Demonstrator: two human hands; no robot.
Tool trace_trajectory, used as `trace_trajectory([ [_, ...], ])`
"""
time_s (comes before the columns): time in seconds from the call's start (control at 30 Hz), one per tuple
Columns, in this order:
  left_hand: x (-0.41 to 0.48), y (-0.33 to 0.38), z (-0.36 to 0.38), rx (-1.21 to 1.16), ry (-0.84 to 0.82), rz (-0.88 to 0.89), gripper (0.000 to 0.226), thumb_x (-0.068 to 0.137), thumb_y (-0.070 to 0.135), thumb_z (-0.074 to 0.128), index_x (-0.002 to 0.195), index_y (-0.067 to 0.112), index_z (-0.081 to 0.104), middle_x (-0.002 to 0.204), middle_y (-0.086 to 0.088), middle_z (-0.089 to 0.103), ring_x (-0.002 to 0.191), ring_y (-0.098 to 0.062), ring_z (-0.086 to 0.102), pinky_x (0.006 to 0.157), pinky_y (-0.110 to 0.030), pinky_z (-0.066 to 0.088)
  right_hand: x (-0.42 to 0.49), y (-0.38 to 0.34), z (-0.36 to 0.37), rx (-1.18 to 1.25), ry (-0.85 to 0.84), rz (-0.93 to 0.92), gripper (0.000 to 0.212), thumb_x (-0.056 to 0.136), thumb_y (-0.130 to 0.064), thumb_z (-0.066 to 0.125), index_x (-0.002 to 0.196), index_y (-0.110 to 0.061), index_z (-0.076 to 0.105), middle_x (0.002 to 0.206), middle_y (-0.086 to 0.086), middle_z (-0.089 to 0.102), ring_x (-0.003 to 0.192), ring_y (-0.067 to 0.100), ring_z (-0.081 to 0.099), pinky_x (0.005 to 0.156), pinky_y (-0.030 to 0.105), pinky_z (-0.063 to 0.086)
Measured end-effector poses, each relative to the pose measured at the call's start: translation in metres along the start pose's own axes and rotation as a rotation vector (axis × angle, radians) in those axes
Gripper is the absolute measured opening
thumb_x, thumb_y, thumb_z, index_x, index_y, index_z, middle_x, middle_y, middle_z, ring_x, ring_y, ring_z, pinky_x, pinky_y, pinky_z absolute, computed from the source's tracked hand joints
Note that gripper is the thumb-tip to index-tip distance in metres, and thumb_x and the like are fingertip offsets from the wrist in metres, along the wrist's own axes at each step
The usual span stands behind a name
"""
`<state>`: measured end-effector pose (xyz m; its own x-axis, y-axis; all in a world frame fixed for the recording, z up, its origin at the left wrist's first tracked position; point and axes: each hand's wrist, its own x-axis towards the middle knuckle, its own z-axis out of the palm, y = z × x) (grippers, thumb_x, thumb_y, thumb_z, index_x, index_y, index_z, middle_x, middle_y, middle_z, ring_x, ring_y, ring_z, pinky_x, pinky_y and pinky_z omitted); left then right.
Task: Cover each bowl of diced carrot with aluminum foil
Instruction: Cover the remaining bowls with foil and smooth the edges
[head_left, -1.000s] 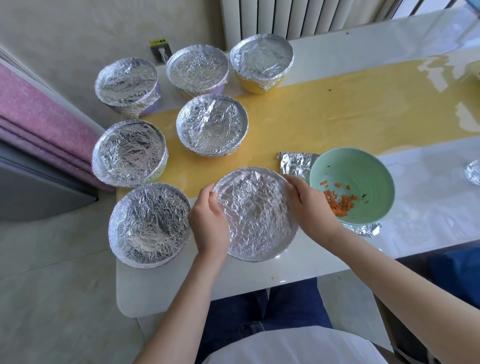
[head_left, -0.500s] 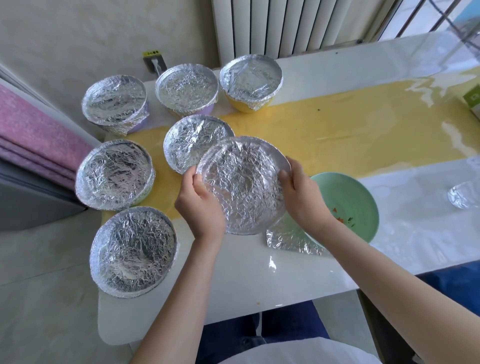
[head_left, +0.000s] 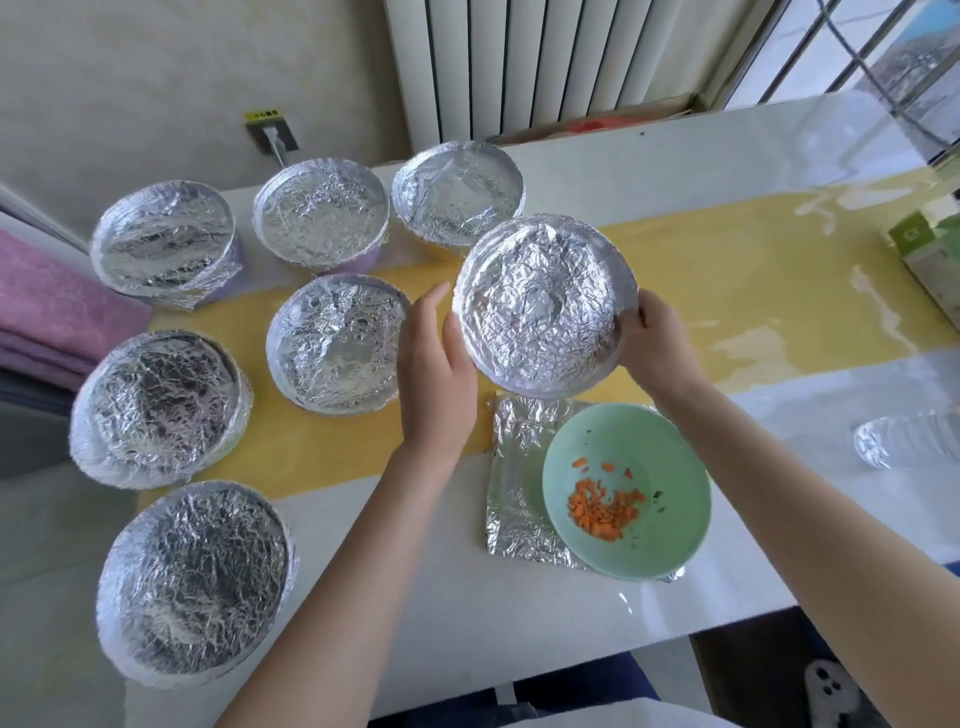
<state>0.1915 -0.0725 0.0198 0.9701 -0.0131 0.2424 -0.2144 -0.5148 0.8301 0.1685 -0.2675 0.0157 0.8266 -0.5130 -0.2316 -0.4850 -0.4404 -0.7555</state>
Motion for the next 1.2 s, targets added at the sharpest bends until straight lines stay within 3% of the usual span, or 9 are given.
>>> trace_trajectory([
  [0.17,-0.040,-0.048,0.015,0.278,-0.200,0.096,0.029,0.087,-0.008,0.049,0.114,0.002,0.057,0.106,-0.012,0.061,0.102,-0.028,0.055,0.090,-0.040,0.044,0.028,0.023,-0.009,0.005,0.000,0.123,0.025,0.092,-0.004,0.029,0.073,-0.014,0.043,0.068,0.002,0.044,0.067,0.022,0.043,0.061,0.034,0.039],
  [0.27,-0.061,-0.071,0.022,0.417,-0.365,0.160,0.035,0.075,-0.016,0.059,0.106,0.001,0.061,0.103,-0.013,0.063,0.096,-0.032,0.060,0.086,-0.042,0.047,0.035,0.035,-0.009,0.023,-0.023,0.215,0.026,0.091,-0.004,0.029,0.075,-0.015,0.046,0.073,0.005,0.049,0.074,0.025,0.051,0.068,0.043,0.050],
  [0.37,-0.074,-0.087,0.028,0.526,-0.494,0.143,0.033,0.073,-0.011,0.066,0.104,0.001,0.063,0.106,-0.015,0.063,0.098,-0.035,0.060,0.085,-0.044,0.049,0.037,0.044,-0.006,0.058,-0.054,0.301,0.022,0.090,-0.003,0.030,0.088,-0.007,0.052,0.085,0.014,0.056,0.084,0.033,0.060,0.078,0.057,0.053],
  [0.5,-0.078,-0.095,0.032,0.543,-0.545,0.053,0.021,0.084,0.000,0.059,0.105,0.000,0.064,0.111,-0.019,0.061,0.102,-0.038,0.058,0.086,-0.046,0.047,0.034,0.053,-0.001,0.172,-0.081,0.395,0.023,0.092,0.001,0.031,0.084,-0.005,0.052,0.084,0.014,0.055,0.090,0.038,0.061,0.083,0.058,0.051],
  [0.63,-0.077,-0.088,0.033,0.508,-0.528,-0.019,0.021,0.089,0.014,0.058,0.105,0.001,0.064,0.107,-0.015,0.060,0.102,-0.035,0.054,0.088,-0.043,0.043,0.027,0.057,-0.001,0.067,-0.097,0.335,0.028,0.100,-0.023,0.036,0.100,-0.002,0.054,0.079,0.007,0.052,0.083,0.026,0.052,0.082,0.048,0.050],
  [0.8,-0.093,-0.072,0.036,0.450,-0.543,-0.301,0.041,0.090,0.035,0.058,0.121,0.009,0.052,0.113,-0.007,0.053,0.104,-0.026,0.051,0.082,-0.036,0.041,-0.026,0.059,-0.012,-0.413,-0.169,0.091,0.050,0.099,-0.048,0.030,0.128,-0.012,0.048,0.119,0.007,0.062,0.105,0.031,0.058,0.075,0.035,0.040],
  [0.93,-0.103,-0.070,0.039,0.367,-0.552,-0.447,0.038,0.088,0.031,0.062,0.117,0.010,0.048,0.104,-0.001,0.060,0.097,-0.024,0.056,0.070,-0.031,0.037,-0.052,0.072,-0.013,-0.443,-0.266,-0.033,0.039,0.100,-0.040,0.033,0.129,-0.021,0.049,0.127,0.000,0.058,0.113,0.026,0.054,0.085,0.036,0.043],
  [1.07,-0.103,-0.071,0.040,0.261,-0.580,-0.524,0.015,0.086,0.023,0.064,0.084,0.012,0.053,0.076,-0.001,0.056,0.072,-0.022,0.051,0.060,-0.029,0.033,-0.053,0.082,-0.025,-0.449,-0.261,-0.082,0.033,0.096,-0.008,0.038,0.120,-0.020,0.058,0.110,0.008,0.065,0.094,0.030,0.058,0.071,0.034,0.043],
  [1.2,-0.102,-0.072,0.035,0.168,-0.559,-0.514,0.037,0.085,0.019,0.065,0.060,0.016,0.039,0.054,0.003,0.036,0.052,-0.014,0.031,0.046,-0.021,0.023,-0.057,0.085,-0.034,-0.394,-0.195,-0.071,0.035,0.095,-0.004,0.038,0.119,-0.016,0.060,0.107,0.012,0.066,0.094,0.032,0.057,0.069,0.029,0.036],
])
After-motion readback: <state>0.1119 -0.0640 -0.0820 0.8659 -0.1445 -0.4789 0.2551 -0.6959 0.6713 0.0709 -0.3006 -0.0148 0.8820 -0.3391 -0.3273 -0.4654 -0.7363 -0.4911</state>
